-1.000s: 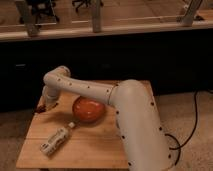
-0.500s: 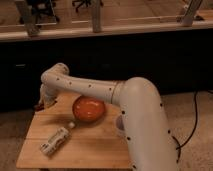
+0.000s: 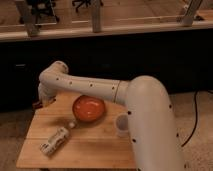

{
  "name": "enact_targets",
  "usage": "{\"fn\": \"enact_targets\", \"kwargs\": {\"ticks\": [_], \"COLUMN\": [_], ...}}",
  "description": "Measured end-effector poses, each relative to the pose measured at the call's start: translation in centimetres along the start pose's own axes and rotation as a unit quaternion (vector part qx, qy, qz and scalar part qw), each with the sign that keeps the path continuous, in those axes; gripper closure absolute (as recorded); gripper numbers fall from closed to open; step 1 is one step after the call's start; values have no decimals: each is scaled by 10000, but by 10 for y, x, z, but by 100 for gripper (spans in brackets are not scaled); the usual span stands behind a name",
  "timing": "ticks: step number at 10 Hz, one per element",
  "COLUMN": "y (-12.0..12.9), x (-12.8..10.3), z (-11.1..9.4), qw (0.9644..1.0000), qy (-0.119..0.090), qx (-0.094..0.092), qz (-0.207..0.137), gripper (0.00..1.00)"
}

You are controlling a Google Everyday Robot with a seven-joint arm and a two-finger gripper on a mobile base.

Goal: Place the pepper in the ceramic cup

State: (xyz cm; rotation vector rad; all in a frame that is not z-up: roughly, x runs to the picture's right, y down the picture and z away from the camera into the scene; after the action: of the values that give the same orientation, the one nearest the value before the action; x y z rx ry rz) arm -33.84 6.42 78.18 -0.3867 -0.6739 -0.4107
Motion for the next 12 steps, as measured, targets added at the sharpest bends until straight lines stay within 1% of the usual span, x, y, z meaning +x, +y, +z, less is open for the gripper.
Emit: {"fn": "enact_targets", "kwargs": {"ticks": [10,12], "y": [3,4], "x": [-22,-25], "z": [-34,-37], "qw": [9993,9991], "qy": [129,150], "qx": [303,346], "qz": [-189,-217], "gripper": [100,100]}}
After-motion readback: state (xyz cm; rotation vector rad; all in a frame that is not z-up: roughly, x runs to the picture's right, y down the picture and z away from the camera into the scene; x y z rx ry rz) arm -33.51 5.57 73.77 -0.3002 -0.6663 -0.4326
